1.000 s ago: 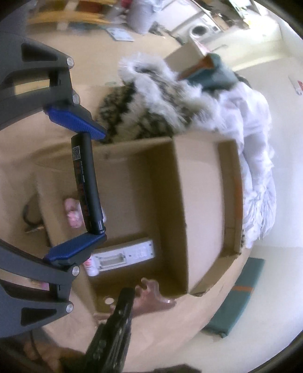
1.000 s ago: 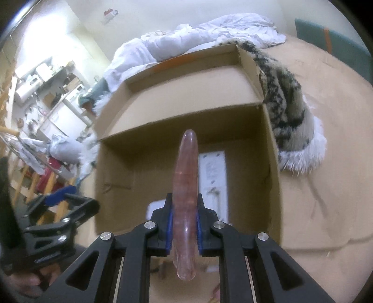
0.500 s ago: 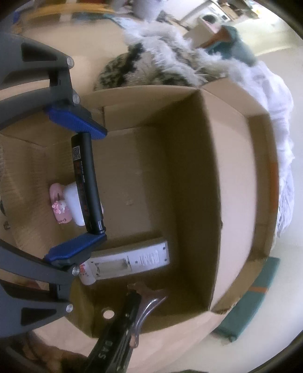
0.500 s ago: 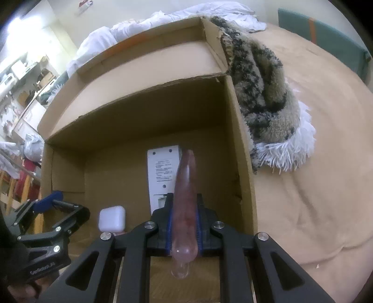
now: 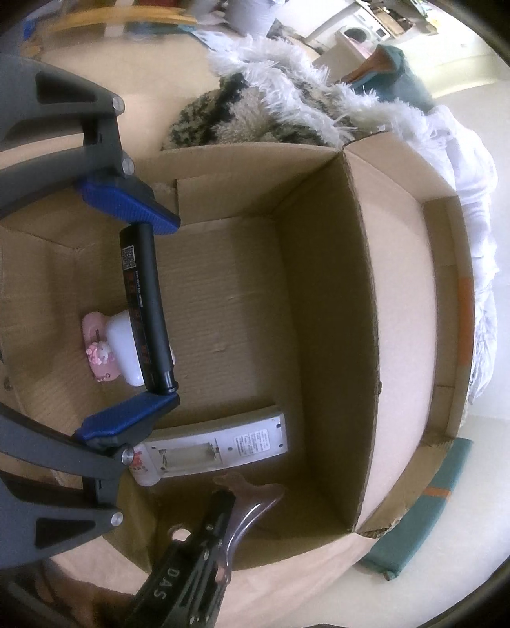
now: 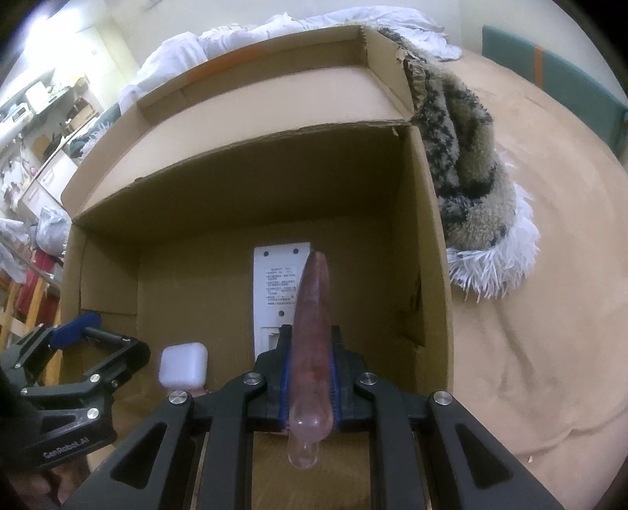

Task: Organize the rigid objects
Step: 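Carry pen and comb into the box and open both tools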

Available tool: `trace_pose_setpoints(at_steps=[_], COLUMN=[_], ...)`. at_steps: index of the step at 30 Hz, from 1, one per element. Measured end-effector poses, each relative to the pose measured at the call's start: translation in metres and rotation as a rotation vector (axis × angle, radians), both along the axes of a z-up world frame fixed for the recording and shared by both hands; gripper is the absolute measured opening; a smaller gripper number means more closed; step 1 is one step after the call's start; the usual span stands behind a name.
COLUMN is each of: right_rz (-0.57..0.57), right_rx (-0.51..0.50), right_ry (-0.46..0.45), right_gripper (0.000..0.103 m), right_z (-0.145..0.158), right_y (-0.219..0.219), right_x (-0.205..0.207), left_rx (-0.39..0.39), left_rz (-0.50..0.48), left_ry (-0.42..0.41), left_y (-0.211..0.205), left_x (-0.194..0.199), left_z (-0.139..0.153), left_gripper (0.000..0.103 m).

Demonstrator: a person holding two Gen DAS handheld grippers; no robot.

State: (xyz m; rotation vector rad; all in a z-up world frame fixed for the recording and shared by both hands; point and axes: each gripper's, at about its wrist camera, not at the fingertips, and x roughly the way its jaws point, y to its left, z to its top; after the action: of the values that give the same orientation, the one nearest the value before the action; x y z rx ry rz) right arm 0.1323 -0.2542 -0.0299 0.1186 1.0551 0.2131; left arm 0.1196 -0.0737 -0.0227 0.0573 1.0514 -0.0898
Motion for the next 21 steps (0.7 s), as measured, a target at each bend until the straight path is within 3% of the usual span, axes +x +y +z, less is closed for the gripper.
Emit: trace_pose_setpoints(at_steps=[8,12,19,21], right_rz=[-0.005,0.004,-0.012,-0.020], right_rx=[0.031,0.036,0.067,0.080], right_ry=[0.009,0.010,-0.024,-0.025], right_gripper=[0.017,0.017,0.018,0.024], right_z=[0.000,0.000,0.008,0.009], right_y=[-0.001,0.000,-0.005,-0.008], right_x=[0.001,0.000,-0.001,-0.001], left_rx=[-0.006,0.010,-0.042,-0.020], left_rz=[-0.011,-0.002,0.029,0.043], left_ry=[0.045,0.020,-0.031,-0.042], left_y=[-0.008,-0.011,-0.003,-0.002], left_x=[0.002,0.000,-0.005,-0.005], left_z=[-0.004,-0.001,0.013,0.017], left_gripper=[0.079,0.079,0.079,0.086])
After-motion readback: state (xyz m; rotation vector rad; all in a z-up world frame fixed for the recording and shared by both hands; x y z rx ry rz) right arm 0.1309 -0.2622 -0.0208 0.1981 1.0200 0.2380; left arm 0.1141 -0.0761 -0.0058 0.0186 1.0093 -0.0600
